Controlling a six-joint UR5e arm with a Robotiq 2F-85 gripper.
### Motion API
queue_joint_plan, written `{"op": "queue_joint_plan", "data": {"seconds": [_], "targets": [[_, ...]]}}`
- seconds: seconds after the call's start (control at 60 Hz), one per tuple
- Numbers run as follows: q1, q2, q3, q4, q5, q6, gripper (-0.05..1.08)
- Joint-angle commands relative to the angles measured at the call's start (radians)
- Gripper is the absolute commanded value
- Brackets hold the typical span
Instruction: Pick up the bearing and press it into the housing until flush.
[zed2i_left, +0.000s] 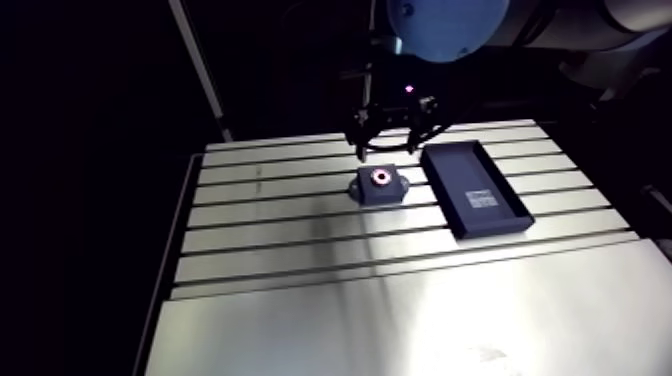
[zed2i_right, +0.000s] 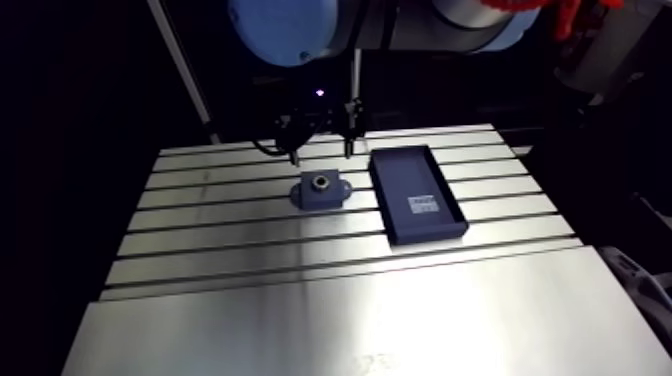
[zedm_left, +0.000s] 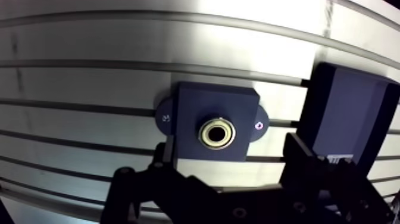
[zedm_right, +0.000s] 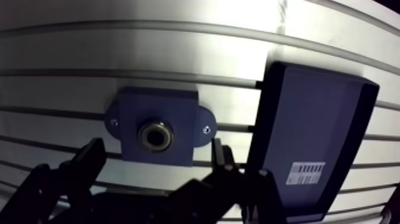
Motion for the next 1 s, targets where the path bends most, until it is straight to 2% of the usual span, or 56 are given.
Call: {"op": "queue_joint_plan", "data": {"seconds": [0.017, 0.033, 0.05, 0.067, 0.083, 0.1, 0.117, 0.133, 0.15, 0.183, 0.317, 1.0], "targets": [[-0.001, -0.012, -0.045, 0.093, -0.011, 0.066, 0.29], [-0.001, -0.011, -0.050, 0.101, -0.014, 0.076, 0.44], [-0.001, -0.011, -0.050, 0.101, -0.014, 0.076, 0.44], [-0.001, -0.011, -0.057, 0.108, -0.013, 0.082, 0.60], [-0.001, -0.011, -0.057, 0.108, -0.013, 0.082, 0.60], [0.000, -0.009, -0.060, 0.115, -0.013, 0.086, 0.72], [0.000, -0.009, -0.060, 0.115, -0.013, 0.086, 0.72], [0.001, -0.009, -0.061, 0.120, -0.016, 0.088, 0.79], [0.001, -0.009, -0.061, 0.120, -0.016, 0.088, 0.79], [0.001, -0.009, -0.056, 0.118, -0.012, 0.088, 0.86], [-0.001, -0.006, -0.052, 0.114, -0.006, 0.104, 0.88], [0.002, 0.009, -0.038, 0.095, -0.007, 0.119, 0.89]]}}
